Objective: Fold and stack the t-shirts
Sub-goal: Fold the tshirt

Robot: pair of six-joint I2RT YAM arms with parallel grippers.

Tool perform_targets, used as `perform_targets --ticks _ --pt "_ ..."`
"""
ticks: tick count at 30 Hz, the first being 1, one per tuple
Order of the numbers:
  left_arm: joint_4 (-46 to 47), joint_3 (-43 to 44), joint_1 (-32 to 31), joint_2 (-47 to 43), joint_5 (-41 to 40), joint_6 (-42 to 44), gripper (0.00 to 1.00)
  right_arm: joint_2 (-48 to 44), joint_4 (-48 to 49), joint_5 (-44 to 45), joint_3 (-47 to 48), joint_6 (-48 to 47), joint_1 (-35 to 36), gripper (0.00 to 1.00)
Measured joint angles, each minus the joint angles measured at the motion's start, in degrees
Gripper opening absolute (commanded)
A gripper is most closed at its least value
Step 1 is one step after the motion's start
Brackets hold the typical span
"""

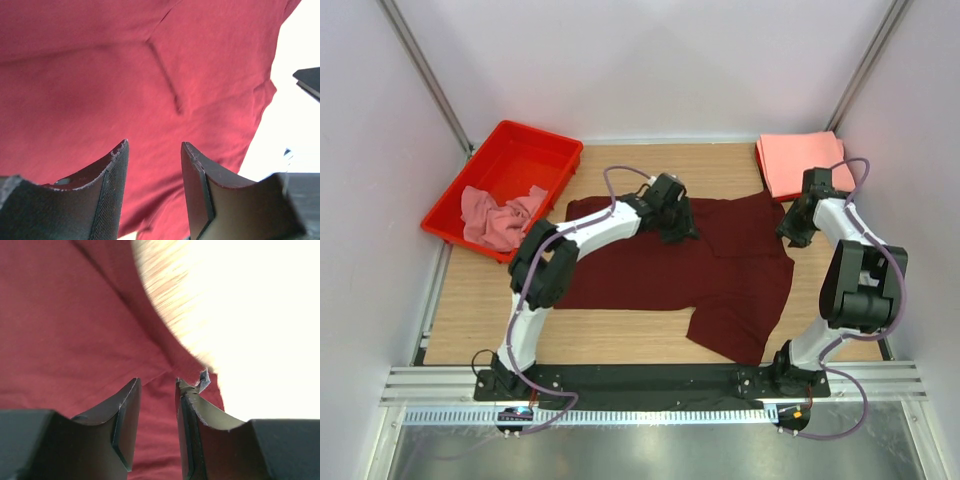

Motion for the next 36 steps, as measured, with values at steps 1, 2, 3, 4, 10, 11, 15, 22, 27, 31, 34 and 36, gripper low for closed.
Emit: perform_targets --ticks 1,2,3,4,10,11,15,22,27,31,34,36 --pt "0.15 1.44 -0.37 1.62 -0.02 -0.52 0.47 0.55 0.26 0.02 -0.02 0.04 -0.39 0.40" --pt "0.55 2.71 -0.68 2.99 -0.02 -1.03 0.47 1.22 0.57 0.02 -0.07 0.15 -0.76 0.39" --pt "0.90 3.74 -0.98 4.22 -0.04 -1.57 0.47 1.81 0.87 0.00 -0.07 0.26 -1.01 0.39" --pt "0.96 4.72 -1.25 5.22 -0.02 -2.01 0.47 2.51 1.29 -0.02 -0.07 0.46 -1.22 0.39" --pt "2.95 9.01 -2.75 9.75 0.33 -3.93 0.47 5.64 3.93 -0.50 -0.37 0.85 -1.84 0.35" --pt "3.15 9.57 -2.95 10.38 0.44 -4.24 0.47 5.95 4.35 -0.83 -0.52 0.83 -1.97 0.34" --pt "3.45 11.04 -3.37 12.11 0.63 -4.90 0.47 6.99 6.08 -1.97 -0.98 0.81 -2.40 0.34" --pt "3.52 11.19 -3.61 12.33 0.59 -6.67 0.46 7.58 7.48 -3.96 -2.03 0.79 -3.02 0.28" --pt "3.54 11.17 -4.02 12.41 0.37 -8.07 0.45 7.58 8.22 -4.74 -2.64 0.66 -3.13 0.06" --pt "3.67 11.17 -4.37 13.11 0.42 -9.09 0.44 7.54 8.41 -5.33 -2.69 0.59 -3.13 0.01" --pt "3.69 11.17 -4.44 13.90 0.39 -9.51 0.43 7.48 8.39 -5.40 -2.69 0.59 -3.13 0.01" --pt "3.69 11.17 -4.44 14.32 0.39 -9.77 0.43 7.21 8.35 -5.42 -2.69 0.59 -3.13 0.01"
